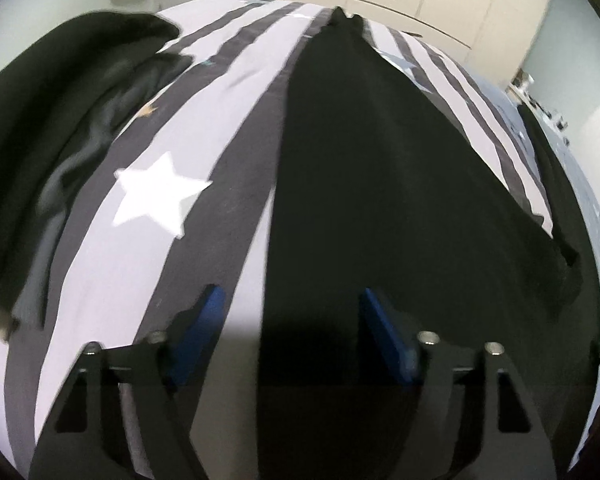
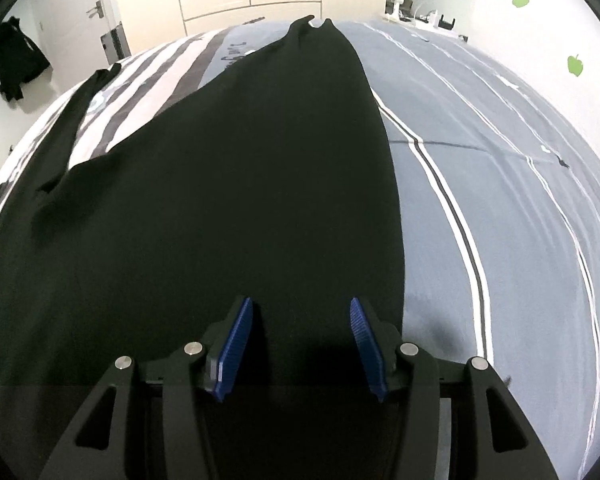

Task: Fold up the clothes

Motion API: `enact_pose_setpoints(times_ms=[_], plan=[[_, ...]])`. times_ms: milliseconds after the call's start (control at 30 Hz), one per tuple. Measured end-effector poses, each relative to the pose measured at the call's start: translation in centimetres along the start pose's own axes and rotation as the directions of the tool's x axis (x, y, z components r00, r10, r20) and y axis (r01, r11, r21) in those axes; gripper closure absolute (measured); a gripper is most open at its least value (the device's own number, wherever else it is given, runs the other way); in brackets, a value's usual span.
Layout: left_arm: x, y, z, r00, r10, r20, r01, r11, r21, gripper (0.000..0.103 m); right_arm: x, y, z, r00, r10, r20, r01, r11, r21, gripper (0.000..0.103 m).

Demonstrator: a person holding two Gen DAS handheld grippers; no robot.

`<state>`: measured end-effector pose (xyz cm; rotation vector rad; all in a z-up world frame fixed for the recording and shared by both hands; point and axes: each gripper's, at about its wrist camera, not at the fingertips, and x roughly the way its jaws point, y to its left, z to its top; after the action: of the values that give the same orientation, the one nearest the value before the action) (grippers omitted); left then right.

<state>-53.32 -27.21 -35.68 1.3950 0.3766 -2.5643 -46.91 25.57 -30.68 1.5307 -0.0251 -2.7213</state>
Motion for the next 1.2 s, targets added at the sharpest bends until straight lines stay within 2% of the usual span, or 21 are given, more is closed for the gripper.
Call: enact_pose_setpoints(times_ms=[67, 133, 167, 200, 367, 467, 600, 667, 733, 800, 933, 967, 1033, 1100, 1133, 1167, 1200], plan=[[0.2, -0.5, 0.1, 1.000, -0.005, -0.003, 0.005, 1.000, 0.030, 0.061, 0.5, -0.2, 0.2, 1.000, 0.004, 0.008, -0.004, 1.000, 0.010, 0.050], [0.2, -1.0, 0.1, 1.000, -0.014, -0.011, 0.015, 0.998, 0.058, 0.082, 0.7, -0.4, 0.3, 1.000, 0.010, 0.018, -0.010, 1.000, 0.021, 0.049], [0.0, -1.4, 0.1, 1.000, -0.014, -0.017, 0.016, 0.997, 0.079, 0.089, 0.8, -0.5, 0.3, 1.000, 0.018, 0.022, -0.018, 0.999, 0.027, 0.048], [-0.2, -1.8, 0.2, 1.000, -0.010, -0.021, 0.012, 0.994, 0.104, 0.100, 0.9, -0.6, 0.3, 0.999, 0.025, 0.025, -0.026, 0.999, 0.028, 0.048], [-4.0, -4.8, 1.3, 0.999, -0.010, 0.031, 0.004, 0.986, 0.166, 0.100, 0.4, -1.6, 0.1, 0.998, 0.062, 0.028, -0.062, 0.998, -0.007, 0.048], [-8.4, -8.0, 1.7, 0.994, -0.069, 0.079, 0.053, 0.980, 0.192, 0.100, -0.1, -2.7, 0.3, 0.996, 0.085, 0.019, -0.084, 0.996, -0.008, 0.048], [-10.7, -14.0, 2.0, 0.989, -0.131, 0.063, 0.109, 0.954, 0.278, 0.100, -1.4, -5.4, 0.8, 0.993, 0.114, 0.029, -0.115, 0.992, 0.052, 0.048], [-11.7, -18.0, 2.1, 0.981, -0.186, 0.060, 0.157, 0.935, 0.319, 0.100, -2.3, -7.0, 1.0, 0.992, 0.119, 0.036, -0.122, 0.989, 0.078, 0.048], [-12.9, -22.1, 2.2, 0.967, -0.247, 0.065, 0.210, 0.913, 0.351, 0.100, -3.1, -8.6, 1.1, 0.992, 0.124, 0.037, -0.127, 0.987, 0.099, 0.048], [-14.7, -27.9, 1.4, 0.942, -0.334, 0.042, 0.294, 0.878, 0.378, 0.100, -4.2, -10.5, 1.2, 0.990, 0.134, 0.039, -0.137, 0.983, 0.120, 0.048], [-16.3, -39.7, -1.2, 0.892, -0.451, -0.028, 0.414, 0.792, 0.449, 0.100, -6.1, -13.4, 1.1, 0.987, 0.151, 0.057, -0.158, 0.977, 0.141, 0.048], [-15.7, -41.7, -2.0, 0.886, -0.455, -0.084, 0.441, 0.774, 0.455, 0.098, -6.4, -14.0, 1.1, 0.986, 0.156, 0.059, -0.163, 0.976, 0.143, 0.048], [-13.4, -44.6, -3.9, 0.870, -0.431, -0.240, 0.493, 0.747, 0.446, 0.088, -6.9, -15.2, 1.0, 0.984, 0.168, 0.061, -0.175, 0.973, 0.151, 0.048], [-11.1, -47.4, -5.7, 0.832, -0.395, -0.389, 0.543, 0.722, 0.429, 0.088, -7.0, -16.1, 0.7, 0.983, 0.177, 0.053, -0.184, 0.968, 0.170, 0.048], [-11.0, -47.0, -6.1, 0.818, -0.414, -0.398, 0.562, 0.720, 0.407, 0.087, -7.0, -16.4, 0.6, 0.982, 0.181, 0.047, -0.186, 0.967, 0.176, 0.048], [-11.6, -45.4, -6.2, 0.810, -0.454, -0.371, 0.579, 0.722, 0.380, 0.084, -6.9, -16.6, 0.4, 0.982, 0.185, 0.041, -0.189, 0.965, 0.181, 0.048], [-12.3, -43.8, -6.2, 0.816, -0.475, -0.330, 0.575, 0.729, 0.373, 0.077, -6.9, -16.7, 0.2, 0.982, 0.185, 0.036, -0.189, 0.965, 0.180, 0.048]])
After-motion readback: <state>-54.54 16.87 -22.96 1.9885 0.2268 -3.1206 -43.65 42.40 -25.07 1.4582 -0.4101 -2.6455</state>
